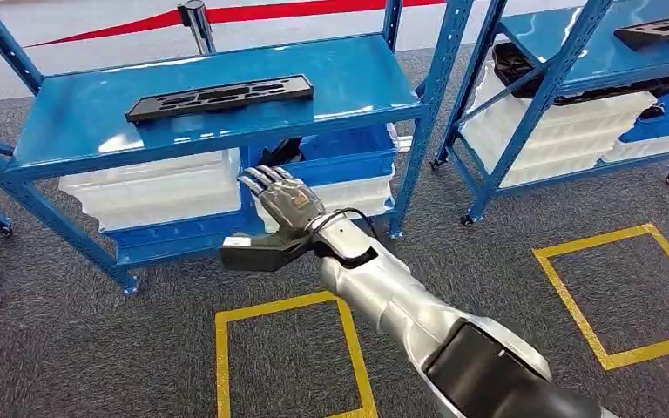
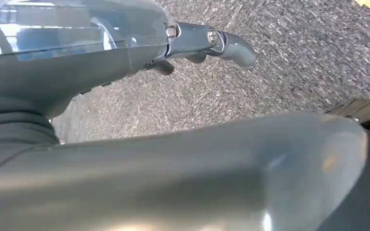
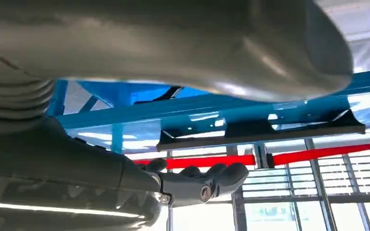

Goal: Take the parts from the cabinet and place them on the table.

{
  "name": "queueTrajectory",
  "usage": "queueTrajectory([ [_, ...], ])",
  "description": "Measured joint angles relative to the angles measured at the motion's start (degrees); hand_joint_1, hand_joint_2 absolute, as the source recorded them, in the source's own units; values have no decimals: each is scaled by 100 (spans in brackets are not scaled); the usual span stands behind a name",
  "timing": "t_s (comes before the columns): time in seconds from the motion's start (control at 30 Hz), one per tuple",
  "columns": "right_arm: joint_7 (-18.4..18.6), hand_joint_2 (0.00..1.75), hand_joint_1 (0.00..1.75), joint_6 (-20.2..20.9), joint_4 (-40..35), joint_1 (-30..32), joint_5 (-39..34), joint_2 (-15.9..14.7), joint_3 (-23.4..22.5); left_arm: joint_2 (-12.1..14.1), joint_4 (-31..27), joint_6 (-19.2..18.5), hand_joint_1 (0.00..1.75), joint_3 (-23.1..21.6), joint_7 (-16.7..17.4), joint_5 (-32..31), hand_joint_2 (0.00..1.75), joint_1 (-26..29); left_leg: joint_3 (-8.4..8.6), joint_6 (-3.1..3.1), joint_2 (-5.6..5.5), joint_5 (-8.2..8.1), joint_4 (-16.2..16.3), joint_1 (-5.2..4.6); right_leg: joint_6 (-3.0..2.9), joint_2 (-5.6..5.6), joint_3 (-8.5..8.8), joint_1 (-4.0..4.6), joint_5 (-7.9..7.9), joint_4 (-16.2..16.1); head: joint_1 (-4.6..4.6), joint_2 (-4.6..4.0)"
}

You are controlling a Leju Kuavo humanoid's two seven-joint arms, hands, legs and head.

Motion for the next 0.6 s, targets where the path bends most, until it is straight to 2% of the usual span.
queueTrajectory([
  [0.57, -9, 0, 0, 15, -98, 21, -107, 87, 98, 2, 0, 7, 0, 0, 13, -11, 0, -3, -2, 0, 0, 0, 4, -1, 0, 0, 0, 0, 1, -1, 2, 0],
  [0.6, -9, 0, 0, 15, -100, 21, -109, 94, 100, 2, 2, 7, 0, 0, 11, -13, 0, -4, -12, 17, -1, -22, 39, -12, 24, 1, 5, -42, 29, -55, 2, 0],
])
